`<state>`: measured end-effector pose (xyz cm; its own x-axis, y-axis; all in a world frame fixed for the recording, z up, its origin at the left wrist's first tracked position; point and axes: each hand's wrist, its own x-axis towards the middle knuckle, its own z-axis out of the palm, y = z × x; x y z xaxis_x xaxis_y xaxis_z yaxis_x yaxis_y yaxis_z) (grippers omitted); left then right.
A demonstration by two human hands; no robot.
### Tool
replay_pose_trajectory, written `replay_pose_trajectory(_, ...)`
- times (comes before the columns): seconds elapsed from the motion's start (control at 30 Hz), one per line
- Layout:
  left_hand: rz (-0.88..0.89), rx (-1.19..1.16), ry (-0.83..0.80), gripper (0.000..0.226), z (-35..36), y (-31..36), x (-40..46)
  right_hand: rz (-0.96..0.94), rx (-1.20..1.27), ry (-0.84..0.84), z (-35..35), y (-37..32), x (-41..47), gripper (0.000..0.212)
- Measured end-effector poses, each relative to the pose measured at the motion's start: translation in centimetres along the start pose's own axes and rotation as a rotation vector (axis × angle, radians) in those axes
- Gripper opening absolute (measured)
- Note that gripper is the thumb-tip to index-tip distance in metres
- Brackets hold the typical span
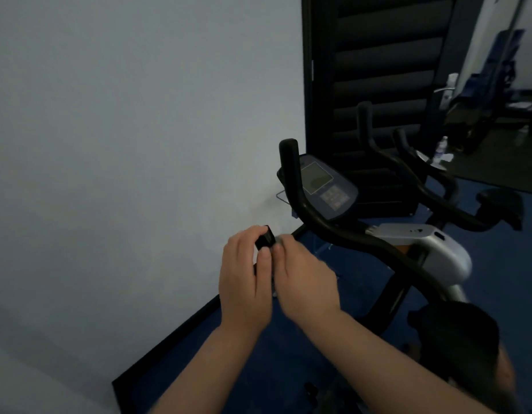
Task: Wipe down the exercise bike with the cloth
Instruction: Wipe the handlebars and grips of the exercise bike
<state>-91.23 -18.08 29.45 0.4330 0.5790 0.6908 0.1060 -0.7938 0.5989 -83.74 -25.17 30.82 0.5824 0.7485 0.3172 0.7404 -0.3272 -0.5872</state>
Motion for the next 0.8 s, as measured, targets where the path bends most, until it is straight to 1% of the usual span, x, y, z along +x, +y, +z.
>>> replay_pose_trajectory(0.07, 0.149, 0.12, -0.039, 0.025, -0.6, -0.6, 2.0, -0.047, -0.135, 0.076, 0.2, 0.3, -1.7, 0.047)
replay_pose_trajectory(0.13, 0.385, 0.212, -0.112, 0.024, -0.7, -1.4, 3.9, -0.06, -0.238, 0.118, -0.1, 1.7, -4.3, 0.053)
replay_pose_trajectory(0.2, 0.613, 0.259, -0.207, 0.027, -0.4, -2.4, 5.3, -0.028, -0.229, 0.171, -0.8, 3.2, -6.0, 0.048)
replay_pose_trajectory(0.27, 0.743, 0.269, -0.24, 0.031, 0.2, -3.5, 5.9, -0.001, -0.212, 0.22, -0.8, 3.6, -6.1, 0.038)
replay_pose_trajectory(0.33, 0.752, 0.202, -0.178, 0.037, 1.1, -4.3, 5.8, 0.011, -0.285, 0.294, -0.4, 2.0, -4.6, 0.024)
replay_pose_trajectory(0.37, 0.736, 0.153, -0.13, 0.04, 1.6, -4.4, 5.7, 0.036, -0.322, 0.309, 0.1, 0.9, -3.7, 0.026)
replay_pose_trajectory(0.43, 0.711, 0.074, -0.043, 0.047, 2.4, -4.5, 5.4, 0.079, -0.346, 0.287, 1.0, -0.4, -2.7, 0.039)
replay_pose_trajectory(0.47, 0.705, 0.053, -0.018, 0.049, 2.7, -4.5, 5.4, 0.075, -0.34, 0.268, 1.1, -0.4, -2.8, 0.042)
replay_pose_trajectory(0.53, 0.709, 0.033, -0.004, 0.051, 2.9, -4.7, 5.4, 0.038, -0.286, 0.275, 0.7, 1.1, -4.4, 0.04)
replay_pose_trajectory(0.6, 0.724, 0.04, 0.01, 0.048, 2.9, -4.9, 5.4, -0.036, -0.239, 0.308, -0.2, 3.3, -6.8, 0.037)
replay_pose_trajectory(0.67, 0.74, 0.071, 0.041, 0.046, 2.9, -4.8, 5.2, -0.088, -0.233, 0.283, -0.9, 4.9, -8.0, 0.034)
replay_pose_trajectory(0.73, 0.758, 0.121, 0.055, 0.045, 2.9, -4.6, 5.2, -0.022, -0.192, 0.246, -1.3, 4.6, -7.1, 0.037)
replay_pose_trajectory(0.8, 0.8, 0.189, 0.036, 0.045, 2.6, -4.5, 5.6, 0.085, -0.227, 0.203, -0.9, 3.2, -4.9, 0.048)
